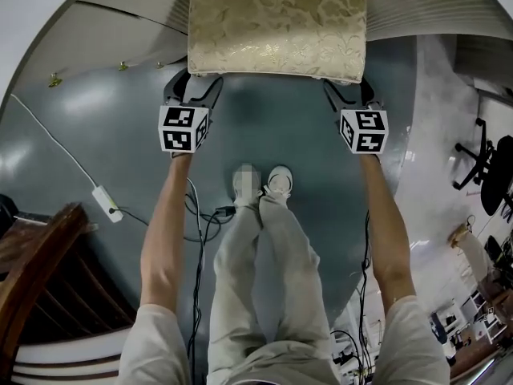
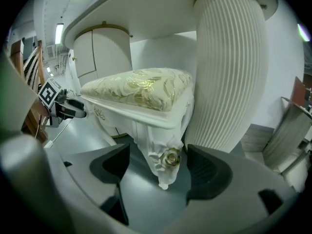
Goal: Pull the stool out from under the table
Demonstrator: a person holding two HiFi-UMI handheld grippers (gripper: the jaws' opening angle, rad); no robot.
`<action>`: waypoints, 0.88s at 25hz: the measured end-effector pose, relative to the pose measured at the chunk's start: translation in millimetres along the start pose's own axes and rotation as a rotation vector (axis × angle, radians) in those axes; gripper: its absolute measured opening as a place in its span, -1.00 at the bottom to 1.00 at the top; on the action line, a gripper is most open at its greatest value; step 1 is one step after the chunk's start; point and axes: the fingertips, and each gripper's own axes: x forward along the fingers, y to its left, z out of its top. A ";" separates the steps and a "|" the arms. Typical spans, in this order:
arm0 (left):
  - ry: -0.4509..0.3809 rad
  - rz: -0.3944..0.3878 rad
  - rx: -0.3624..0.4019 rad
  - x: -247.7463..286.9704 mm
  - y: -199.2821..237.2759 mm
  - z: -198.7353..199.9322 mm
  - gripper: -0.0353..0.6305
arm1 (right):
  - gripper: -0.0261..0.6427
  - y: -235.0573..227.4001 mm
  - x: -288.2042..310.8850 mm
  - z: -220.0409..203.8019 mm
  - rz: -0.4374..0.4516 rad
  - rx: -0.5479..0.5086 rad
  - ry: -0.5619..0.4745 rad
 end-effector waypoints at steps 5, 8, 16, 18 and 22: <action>-0.029 -0.012 -0.015 15.3 3.7 11.5 -0.02 | 0.17 0.0 19.3 8.7 0.013 -0.026 0.003; -0.020 -0.030 0.008 19.8 2.5 12.7 0.01 | 0.12 2.4 19.4 8.9 0.010 -0.055 0.008; -0.013 -0.040 0.022 19.9 4.8 13.0 0.01 | 0.07 1.9 21.2 9.4 0.008 -0.067 0.016; -0.011 -0.039 0.017 19.4 3.2 11.9 0.01 | 0.07 1.1 20.9 8.9 0.011 -0.069 0.021; 0.002 -0.040 0.016 19.2 3.9 11.9 0.01 | 0.07 1.0 21.8 8.6 0.014 -0.066 0.033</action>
